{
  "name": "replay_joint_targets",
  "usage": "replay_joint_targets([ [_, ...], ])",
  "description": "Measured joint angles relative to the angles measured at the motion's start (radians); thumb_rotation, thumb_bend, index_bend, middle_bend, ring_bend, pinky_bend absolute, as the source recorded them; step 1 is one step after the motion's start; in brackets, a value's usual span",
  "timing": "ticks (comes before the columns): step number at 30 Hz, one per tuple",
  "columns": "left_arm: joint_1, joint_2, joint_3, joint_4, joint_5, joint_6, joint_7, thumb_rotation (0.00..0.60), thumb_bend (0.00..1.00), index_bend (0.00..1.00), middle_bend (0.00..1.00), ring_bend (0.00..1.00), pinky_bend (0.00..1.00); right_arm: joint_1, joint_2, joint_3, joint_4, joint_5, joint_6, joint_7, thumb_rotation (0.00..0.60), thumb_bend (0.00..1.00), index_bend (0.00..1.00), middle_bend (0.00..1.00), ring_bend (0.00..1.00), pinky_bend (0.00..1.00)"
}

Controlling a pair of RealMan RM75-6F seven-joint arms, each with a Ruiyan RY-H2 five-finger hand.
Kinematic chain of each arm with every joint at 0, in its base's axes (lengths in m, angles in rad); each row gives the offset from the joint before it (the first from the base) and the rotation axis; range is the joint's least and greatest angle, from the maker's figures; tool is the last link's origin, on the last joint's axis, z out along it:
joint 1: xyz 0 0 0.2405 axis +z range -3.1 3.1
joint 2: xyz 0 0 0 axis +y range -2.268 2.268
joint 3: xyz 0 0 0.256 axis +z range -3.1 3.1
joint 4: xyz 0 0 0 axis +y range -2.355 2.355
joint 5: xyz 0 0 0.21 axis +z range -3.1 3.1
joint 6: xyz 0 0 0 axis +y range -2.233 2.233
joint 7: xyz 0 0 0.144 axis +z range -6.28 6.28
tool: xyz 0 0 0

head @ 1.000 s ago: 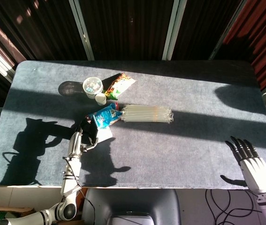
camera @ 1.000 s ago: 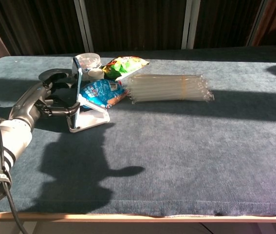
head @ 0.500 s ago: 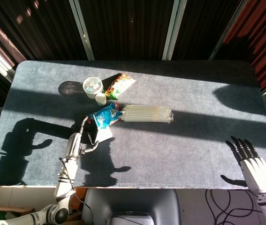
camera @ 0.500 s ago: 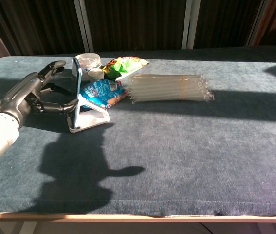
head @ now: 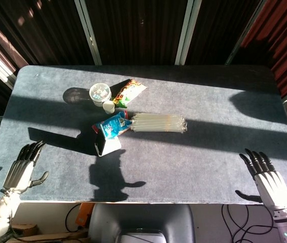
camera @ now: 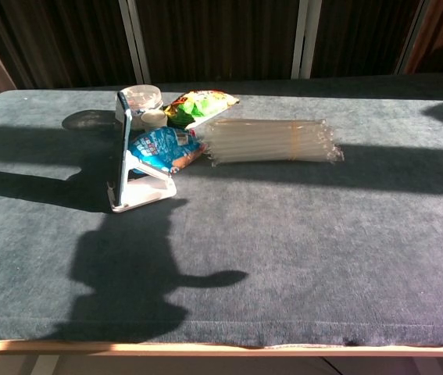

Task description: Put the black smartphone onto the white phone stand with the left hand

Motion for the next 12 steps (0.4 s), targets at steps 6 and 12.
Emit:
replay_joint_targets([
  [6, 0.065, -0.011, 0.008, 0.024, -0.019, 0.080, 0.124, 0.600, 0.33, 0.00, 0.00, 0.00, 0.00, -0.002, -0.015, 0.003, -0.005, 0.004, 0.001, -0.032, 0.600, 0.21, 0.00, 0.00, 0.00, 0.00],
  [12, 0.083, -0.022, -0.008, 0.033, -0.006, 0.130, 0.127, 0.600, 0.33, 0.00, 0.00, 0.00, 0.00, 0.000, -0.020, 0.003, -0.005, 0.001, -0.001, -0.042, 0.600, 0.22, 0.00, 0.00, 0.00, 0.00],
])
